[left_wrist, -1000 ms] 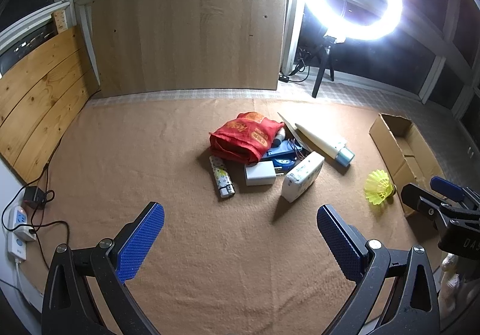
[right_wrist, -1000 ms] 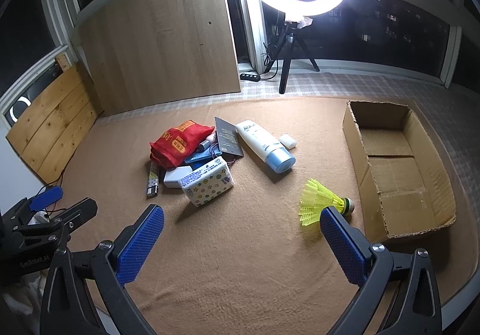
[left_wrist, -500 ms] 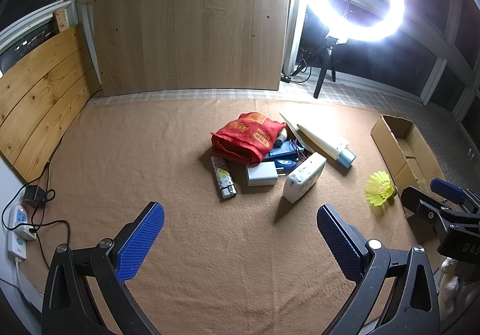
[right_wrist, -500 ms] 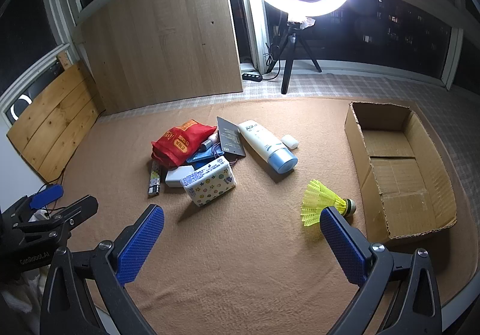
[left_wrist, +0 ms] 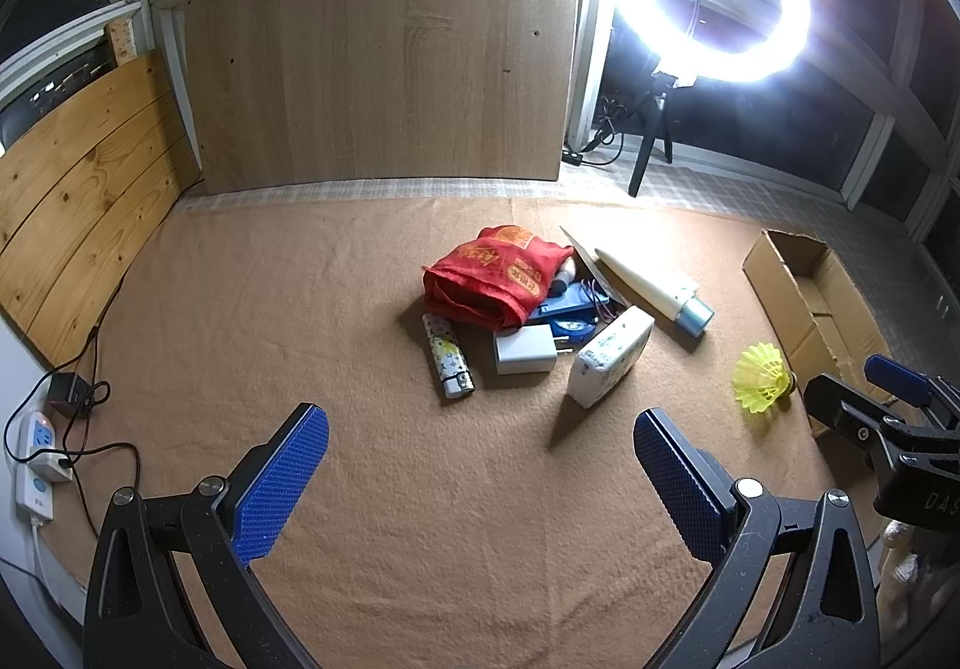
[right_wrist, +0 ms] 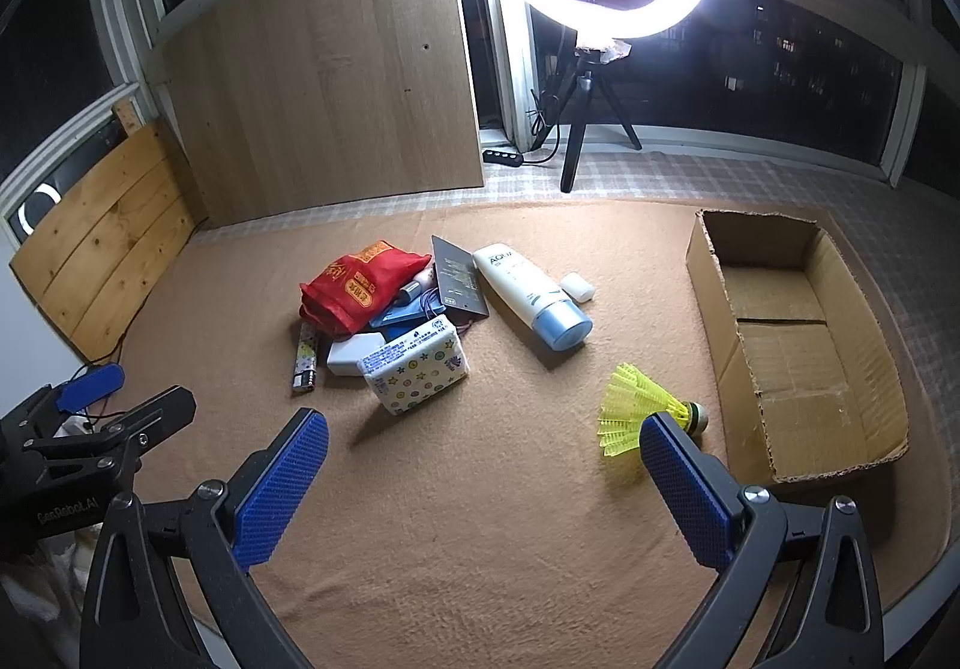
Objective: Organize objects
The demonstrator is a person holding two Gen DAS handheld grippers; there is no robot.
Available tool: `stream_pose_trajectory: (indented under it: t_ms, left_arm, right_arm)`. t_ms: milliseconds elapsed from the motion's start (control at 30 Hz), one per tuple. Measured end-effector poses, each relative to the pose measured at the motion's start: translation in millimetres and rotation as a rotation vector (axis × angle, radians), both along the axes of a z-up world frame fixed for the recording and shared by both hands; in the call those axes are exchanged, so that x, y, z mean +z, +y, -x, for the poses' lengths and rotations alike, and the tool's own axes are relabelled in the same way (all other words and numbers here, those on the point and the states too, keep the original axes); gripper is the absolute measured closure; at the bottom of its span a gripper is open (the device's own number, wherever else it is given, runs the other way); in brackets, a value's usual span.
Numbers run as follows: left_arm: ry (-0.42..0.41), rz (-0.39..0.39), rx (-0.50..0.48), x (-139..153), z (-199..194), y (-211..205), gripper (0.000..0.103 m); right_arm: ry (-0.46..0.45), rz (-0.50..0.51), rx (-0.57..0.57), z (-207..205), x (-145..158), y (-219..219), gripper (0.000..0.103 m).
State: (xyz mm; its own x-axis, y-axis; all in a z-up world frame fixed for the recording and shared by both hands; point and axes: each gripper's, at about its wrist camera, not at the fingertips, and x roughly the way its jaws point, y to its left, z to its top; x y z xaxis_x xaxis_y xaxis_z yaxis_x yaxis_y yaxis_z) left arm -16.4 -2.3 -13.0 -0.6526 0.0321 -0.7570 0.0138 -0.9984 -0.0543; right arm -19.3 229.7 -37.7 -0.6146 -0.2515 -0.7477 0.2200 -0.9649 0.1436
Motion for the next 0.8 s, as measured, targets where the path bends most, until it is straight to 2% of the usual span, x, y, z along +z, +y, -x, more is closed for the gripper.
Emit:
stream_pose_trajectory:
  t_ms: [800]
  left_arm:
    - [-0.017, 0.006, -0.013, -9, 13, 1, 0.0]
  right_arm:
    - [-0.034, 0.008, -0.004, 13, -9, 3, 0.0]
